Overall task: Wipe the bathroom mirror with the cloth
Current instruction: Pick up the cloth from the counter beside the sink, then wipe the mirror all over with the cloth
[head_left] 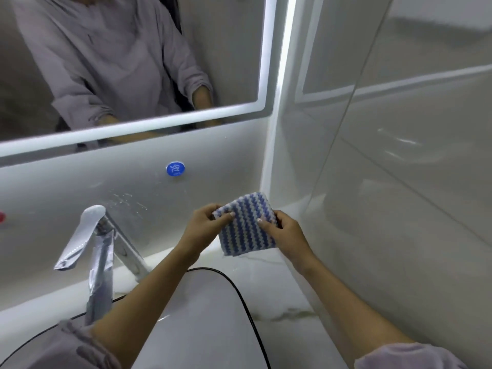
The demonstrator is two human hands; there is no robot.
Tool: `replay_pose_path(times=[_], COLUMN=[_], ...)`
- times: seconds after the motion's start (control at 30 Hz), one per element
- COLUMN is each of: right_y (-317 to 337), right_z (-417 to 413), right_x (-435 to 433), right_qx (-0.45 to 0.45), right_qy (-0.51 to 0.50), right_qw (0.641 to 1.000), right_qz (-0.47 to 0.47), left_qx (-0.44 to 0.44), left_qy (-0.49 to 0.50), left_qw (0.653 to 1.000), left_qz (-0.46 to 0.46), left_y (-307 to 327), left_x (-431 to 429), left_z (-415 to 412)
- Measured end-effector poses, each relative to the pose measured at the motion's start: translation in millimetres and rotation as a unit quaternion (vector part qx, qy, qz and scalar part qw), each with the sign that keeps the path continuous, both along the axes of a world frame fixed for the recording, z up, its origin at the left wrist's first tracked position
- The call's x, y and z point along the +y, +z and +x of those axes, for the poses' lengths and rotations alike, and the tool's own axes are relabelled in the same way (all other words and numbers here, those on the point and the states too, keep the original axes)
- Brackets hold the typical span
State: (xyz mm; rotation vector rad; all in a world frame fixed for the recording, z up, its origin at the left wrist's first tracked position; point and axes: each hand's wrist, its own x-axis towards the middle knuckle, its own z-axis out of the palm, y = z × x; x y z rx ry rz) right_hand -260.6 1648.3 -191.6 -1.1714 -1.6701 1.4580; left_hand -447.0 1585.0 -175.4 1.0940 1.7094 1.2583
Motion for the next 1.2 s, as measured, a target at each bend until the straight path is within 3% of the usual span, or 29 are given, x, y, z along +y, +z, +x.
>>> replay_pose_path(times=[0.17,0.53,0.7,0.83,1.0,1.2], right_y=[46,102,110,109,103,98], right_z=[-7,-28,-44,-57,-74,-84], right_x=[-26,-84,-107,-128,-148,-160], right_qx=[0.068,0.245,0.267,0.276,0.216,0.207], right_qy=[0.052,0.132,0.161,0.201,0.220,0.264], right_qw=[0.995,0.942,0.926,0.914,0.945,0.940], right_qz=[-0.059,-0.188,-0.214,-0.217,-0.108,-0.063], left_qx=[-0.144,-0.243,-0.219,-0.169,-0.078,-0.079], left_qy=[0.049,0.045,0.052,0.131,0.202,0.271], left_qw=[0.987,0.962,0.968,0.968,0.964,0.946], left_qz=[0.053,0.117,0.112,0.133,0.152,0.158], left_y=[44,95,96,99,103,100], left_x=[-36,-114,-152,-181,-213,-238], left_z=[7,-3,-9,-13,-17,-16])
